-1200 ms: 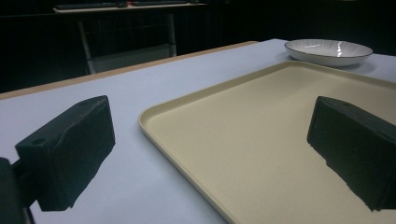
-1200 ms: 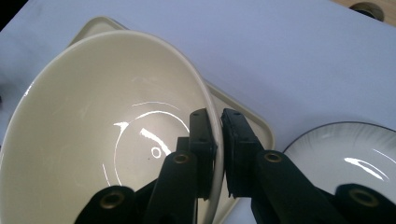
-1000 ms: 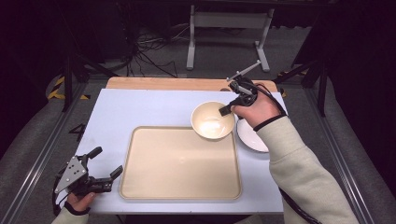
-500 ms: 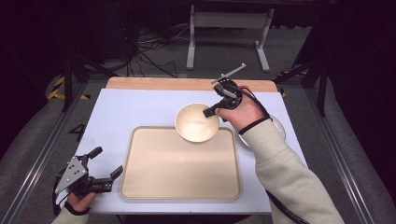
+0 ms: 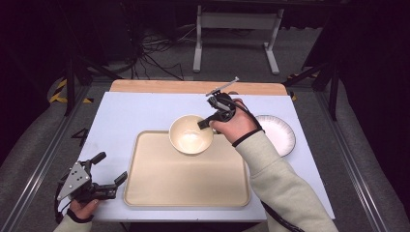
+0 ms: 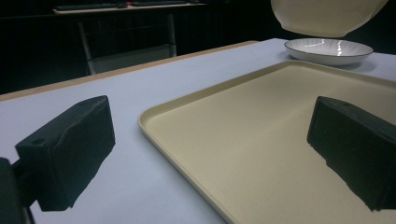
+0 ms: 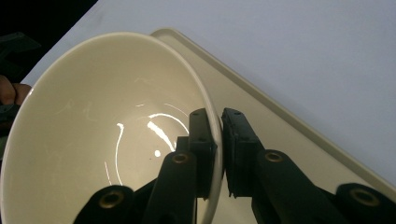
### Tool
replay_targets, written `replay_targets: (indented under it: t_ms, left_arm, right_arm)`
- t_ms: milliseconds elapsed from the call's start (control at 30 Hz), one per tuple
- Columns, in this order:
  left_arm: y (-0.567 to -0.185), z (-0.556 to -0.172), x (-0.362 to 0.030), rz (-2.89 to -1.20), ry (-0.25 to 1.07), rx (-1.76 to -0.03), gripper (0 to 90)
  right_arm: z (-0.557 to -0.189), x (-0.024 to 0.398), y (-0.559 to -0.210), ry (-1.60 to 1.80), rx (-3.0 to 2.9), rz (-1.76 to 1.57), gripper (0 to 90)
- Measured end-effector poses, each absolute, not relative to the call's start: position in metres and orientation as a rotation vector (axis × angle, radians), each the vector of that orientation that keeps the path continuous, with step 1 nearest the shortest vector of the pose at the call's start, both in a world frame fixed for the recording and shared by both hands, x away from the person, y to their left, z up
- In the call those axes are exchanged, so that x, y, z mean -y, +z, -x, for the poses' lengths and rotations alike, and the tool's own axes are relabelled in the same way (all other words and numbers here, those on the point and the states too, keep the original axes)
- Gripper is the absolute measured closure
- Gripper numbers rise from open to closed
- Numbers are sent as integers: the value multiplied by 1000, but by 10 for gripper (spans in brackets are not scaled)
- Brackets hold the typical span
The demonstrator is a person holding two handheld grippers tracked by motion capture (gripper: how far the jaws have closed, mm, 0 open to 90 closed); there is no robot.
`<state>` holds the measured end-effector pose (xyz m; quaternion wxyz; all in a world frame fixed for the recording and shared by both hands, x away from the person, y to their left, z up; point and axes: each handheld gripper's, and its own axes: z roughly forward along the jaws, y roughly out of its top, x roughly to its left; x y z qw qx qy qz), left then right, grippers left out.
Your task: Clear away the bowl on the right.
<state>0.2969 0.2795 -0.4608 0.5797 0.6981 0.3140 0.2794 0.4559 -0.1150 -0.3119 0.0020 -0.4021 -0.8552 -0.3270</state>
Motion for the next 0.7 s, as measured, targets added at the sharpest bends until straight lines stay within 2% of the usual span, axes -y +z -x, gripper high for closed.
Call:
replay_targets:
  t_ms: [700]
  left_arm:
    - [-461, -297, -279, -1632, 654, -736, 15]
  right_arm:
    - [-453, 103, -364, -996, 2627, 1259, 827]
